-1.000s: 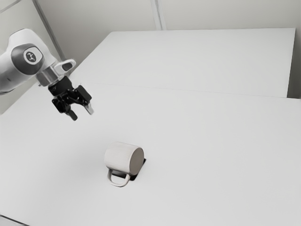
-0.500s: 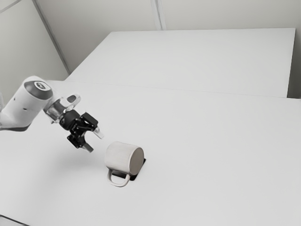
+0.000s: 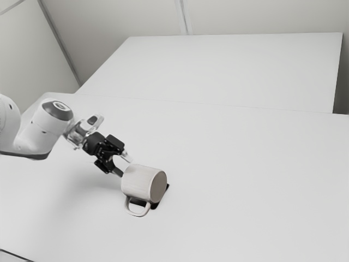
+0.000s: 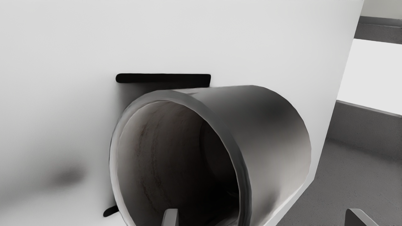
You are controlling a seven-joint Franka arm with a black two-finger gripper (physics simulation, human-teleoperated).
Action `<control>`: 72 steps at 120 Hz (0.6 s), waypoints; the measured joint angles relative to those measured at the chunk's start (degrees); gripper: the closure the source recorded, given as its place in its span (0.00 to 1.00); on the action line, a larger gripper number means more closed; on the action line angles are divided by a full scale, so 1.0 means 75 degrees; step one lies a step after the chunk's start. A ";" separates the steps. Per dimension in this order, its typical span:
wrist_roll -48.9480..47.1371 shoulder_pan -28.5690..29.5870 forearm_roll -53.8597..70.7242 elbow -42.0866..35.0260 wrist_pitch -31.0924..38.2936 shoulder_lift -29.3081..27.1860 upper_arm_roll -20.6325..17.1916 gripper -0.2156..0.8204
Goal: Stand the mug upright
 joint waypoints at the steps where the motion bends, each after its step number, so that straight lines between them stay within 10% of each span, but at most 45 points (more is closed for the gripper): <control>1: 0.0017 -0.0001 -0.0014 0.0000 0.0003 0.0013 0.0000 0.24; 72: 0.0530 -0.0288 -0.0712 -0.0265 0.0054 -0.0121 -0.0119 0.38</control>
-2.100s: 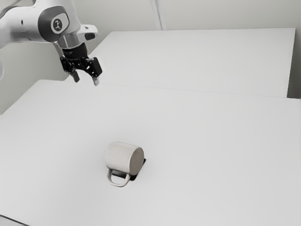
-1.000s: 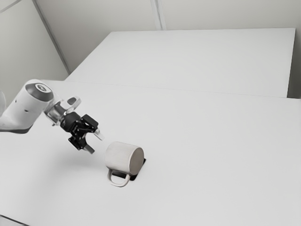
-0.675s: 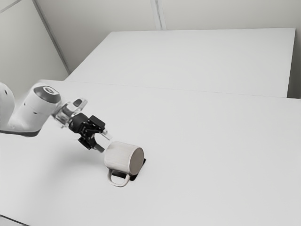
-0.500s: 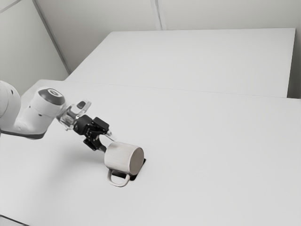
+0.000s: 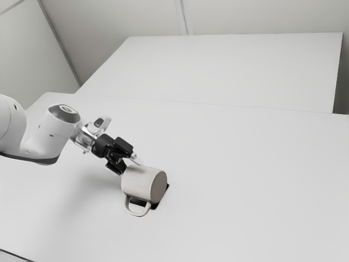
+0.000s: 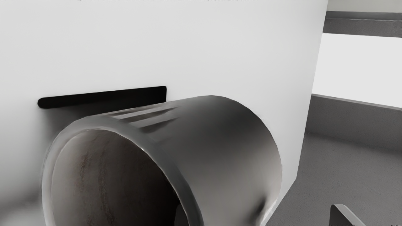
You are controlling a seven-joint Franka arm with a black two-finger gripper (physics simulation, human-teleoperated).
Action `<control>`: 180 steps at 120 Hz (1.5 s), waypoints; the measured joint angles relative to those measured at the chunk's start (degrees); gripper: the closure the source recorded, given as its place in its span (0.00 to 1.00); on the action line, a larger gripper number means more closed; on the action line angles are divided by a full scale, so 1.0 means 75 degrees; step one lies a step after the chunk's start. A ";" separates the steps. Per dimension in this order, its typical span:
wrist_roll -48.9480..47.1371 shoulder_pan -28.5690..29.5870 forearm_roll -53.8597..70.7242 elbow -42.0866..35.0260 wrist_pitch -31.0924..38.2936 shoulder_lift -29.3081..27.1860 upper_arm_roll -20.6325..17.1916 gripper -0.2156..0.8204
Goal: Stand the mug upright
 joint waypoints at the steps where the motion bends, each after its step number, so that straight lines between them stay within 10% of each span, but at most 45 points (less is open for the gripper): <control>1: 0.0000 -0.0006 -0.0003 0.0000 -0.0001 -0.0008 -0.0001 0.39; 83: -0.0147 -0.0715 -0.0041 0.0134 0.0228 -0.0149 -0.0166 0.89; 132: -0.0357 -0.0716 0.0500 0.0137 0.0703 -0.0966 -0.0209 0.96; 180: -0.1420 -0.1227 0.5160 0.0185 0.2120 -0.2304 -0.1020 0.97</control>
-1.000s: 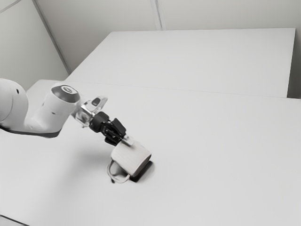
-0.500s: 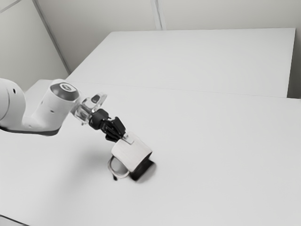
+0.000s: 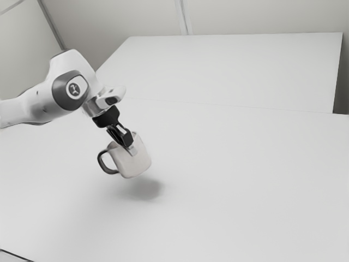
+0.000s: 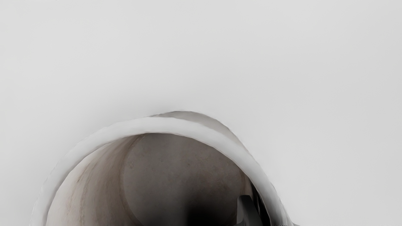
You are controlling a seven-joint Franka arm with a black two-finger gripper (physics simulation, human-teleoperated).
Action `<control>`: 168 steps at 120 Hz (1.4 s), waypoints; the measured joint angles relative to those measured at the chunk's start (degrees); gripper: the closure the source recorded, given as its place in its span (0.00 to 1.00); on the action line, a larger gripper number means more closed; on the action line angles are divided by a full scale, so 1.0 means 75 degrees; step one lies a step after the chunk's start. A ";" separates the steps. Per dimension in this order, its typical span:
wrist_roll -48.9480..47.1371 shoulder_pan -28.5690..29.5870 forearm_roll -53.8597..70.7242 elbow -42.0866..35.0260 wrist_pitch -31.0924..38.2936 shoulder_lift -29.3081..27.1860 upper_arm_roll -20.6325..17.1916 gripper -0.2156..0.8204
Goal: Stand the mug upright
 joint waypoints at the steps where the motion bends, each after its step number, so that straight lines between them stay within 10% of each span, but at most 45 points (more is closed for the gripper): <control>1: -0.0032 -0.0007 0.0093 0.0003 0.0012 -0.0004 -0.0024 0.97; 45: -0.1502 -0.0093 0.2634 0.0345 0.0685 0.0543 -0.0590 0.96; 168: -0.3842 0.0065 0.2520 -0.0058 0.3141 0.1814 -0.0666 0.97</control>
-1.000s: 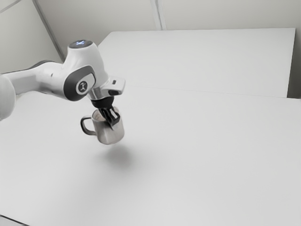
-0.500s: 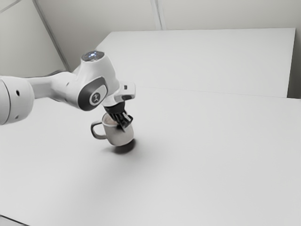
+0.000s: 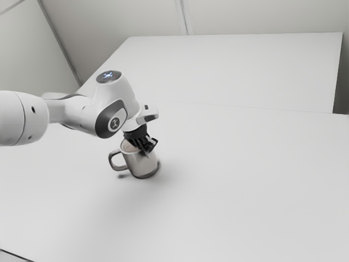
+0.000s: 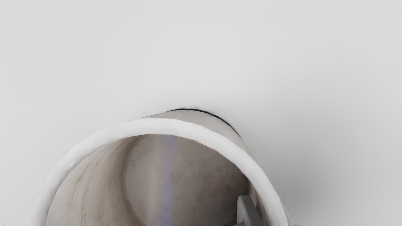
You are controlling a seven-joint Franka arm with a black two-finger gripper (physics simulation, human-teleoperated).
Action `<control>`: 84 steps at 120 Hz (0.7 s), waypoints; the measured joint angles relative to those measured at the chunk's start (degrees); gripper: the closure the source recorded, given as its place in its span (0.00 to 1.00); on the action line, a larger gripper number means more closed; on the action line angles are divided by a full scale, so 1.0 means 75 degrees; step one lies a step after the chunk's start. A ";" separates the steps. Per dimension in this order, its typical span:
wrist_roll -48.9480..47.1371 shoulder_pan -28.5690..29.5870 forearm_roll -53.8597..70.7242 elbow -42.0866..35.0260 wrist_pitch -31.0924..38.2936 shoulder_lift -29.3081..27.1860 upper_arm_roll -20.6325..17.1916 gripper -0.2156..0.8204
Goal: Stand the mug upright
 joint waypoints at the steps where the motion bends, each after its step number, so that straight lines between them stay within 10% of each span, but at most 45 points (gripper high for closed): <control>1: -0.0010 0.0007 -0.0001 0.0000 0.0004 0.0005 -0.0001 0.97; 33: -0.0269 0.0007 -0.0110 -0.0083 0.0073 0.0077 -0.0006 0.95; 60: -0.0255 0.0005 -0.0254 -0.0039 -0.0041 -0.0159 -0.0054 0.53; 84: -0.0177 -0.0033 -0.0280 0.0982 -0.0475 -0.0094 -0.0024 0.34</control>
